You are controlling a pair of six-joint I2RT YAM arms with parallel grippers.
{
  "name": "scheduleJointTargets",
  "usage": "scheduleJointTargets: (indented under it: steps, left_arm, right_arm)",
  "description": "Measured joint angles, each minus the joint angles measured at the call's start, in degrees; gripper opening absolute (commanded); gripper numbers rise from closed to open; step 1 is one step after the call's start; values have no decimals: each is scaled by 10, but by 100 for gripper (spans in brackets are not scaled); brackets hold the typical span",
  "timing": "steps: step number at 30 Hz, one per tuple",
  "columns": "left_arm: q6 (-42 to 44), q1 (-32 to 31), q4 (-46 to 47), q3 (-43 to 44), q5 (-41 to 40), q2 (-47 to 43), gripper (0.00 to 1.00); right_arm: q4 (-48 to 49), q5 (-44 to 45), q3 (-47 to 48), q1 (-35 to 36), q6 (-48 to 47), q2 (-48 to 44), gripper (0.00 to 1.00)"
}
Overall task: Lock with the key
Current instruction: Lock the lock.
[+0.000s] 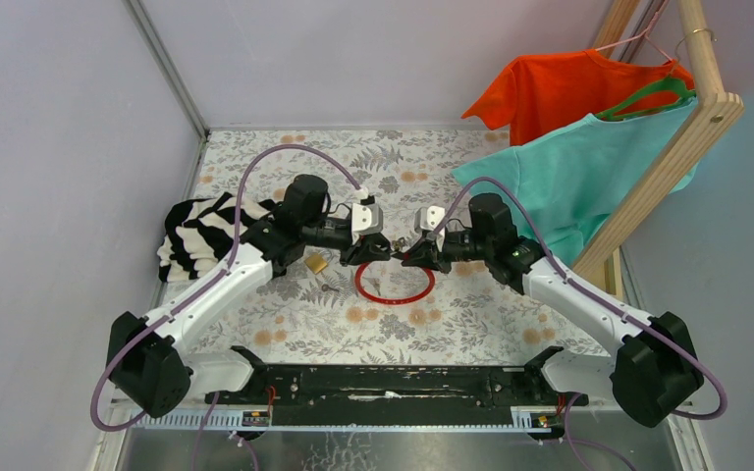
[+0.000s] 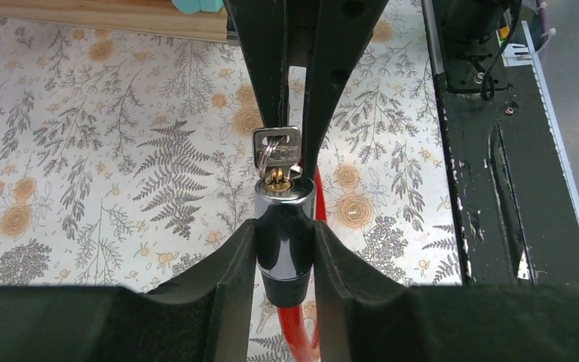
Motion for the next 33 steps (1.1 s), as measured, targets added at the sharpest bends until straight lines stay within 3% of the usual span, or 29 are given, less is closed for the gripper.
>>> scheduleJointTargets:
  steps: [10,15,21,33]
  left_arm:
    - [16,0,-60,47,-9,16,0]
    - [22,-12,-66,46,-12,23,0]
    - [25,-30,-59,43,-13,29,0]
    - [18,-38,-30,20,-9,30,0]
  right_arm:
    - [74,-1,-27,0,50,-3,12]
    - [105,-8,-58,0,52,-7,20]
    - [95,-11,-68,0,46,-18,31]
    - [47,3,-60,2,14,-21,43]
